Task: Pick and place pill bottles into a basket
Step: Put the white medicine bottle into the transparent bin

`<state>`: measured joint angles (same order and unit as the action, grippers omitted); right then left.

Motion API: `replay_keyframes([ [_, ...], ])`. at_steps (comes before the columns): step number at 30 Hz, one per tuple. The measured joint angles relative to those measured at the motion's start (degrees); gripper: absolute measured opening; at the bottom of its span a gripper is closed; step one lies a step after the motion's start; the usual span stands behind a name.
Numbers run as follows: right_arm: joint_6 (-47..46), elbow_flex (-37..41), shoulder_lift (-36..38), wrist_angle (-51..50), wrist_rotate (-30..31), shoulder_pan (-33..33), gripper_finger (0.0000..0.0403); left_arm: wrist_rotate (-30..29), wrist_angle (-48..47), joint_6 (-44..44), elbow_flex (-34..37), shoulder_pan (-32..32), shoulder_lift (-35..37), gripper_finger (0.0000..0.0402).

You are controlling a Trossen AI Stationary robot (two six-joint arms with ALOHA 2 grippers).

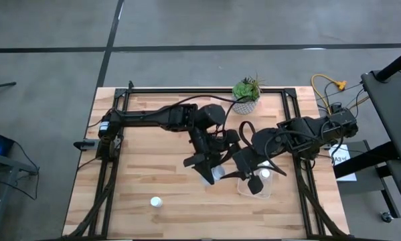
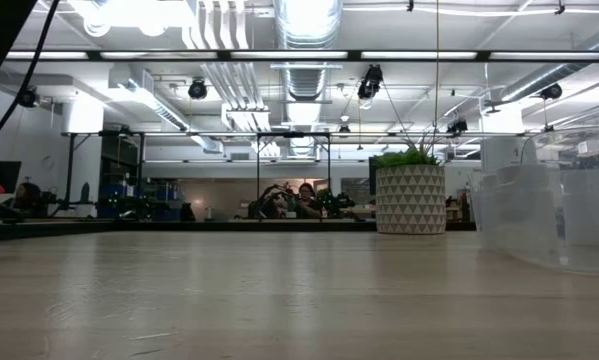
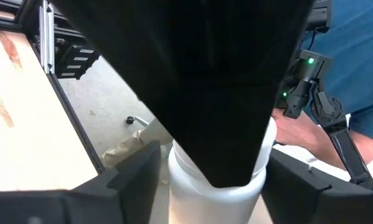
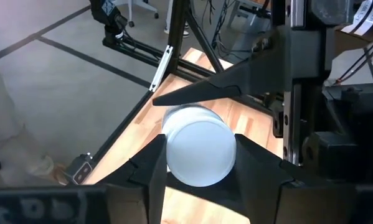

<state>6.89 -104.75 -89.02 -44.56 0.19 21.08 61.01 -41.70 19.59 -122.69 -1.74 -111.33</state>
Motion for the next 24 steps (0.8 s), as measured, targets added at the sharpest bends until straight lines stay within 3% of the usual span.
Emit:
replay_keyframes([
  [9, -1.0, -1.8, 0.3, -3.3, -0.1, 0.0, 0.0142, 0.0, -0.9, -0.2, 0.1, 1.6, 0.0, 0.0308],
  [16, -3.8, -2.9, 0.8, -8.4, -0.2, 0.1, 0.0142, -0.2, -1.3, -0.7, 0.2, 4.5, 0.0, 0.0316],
  [24, -9.8, -2.9, 1.2, -18.5, 0.3, 0.7, 0.0142, -6.1, -4.3, -4.5, 0.3, 8.6, 1.6, 0.0316],
])
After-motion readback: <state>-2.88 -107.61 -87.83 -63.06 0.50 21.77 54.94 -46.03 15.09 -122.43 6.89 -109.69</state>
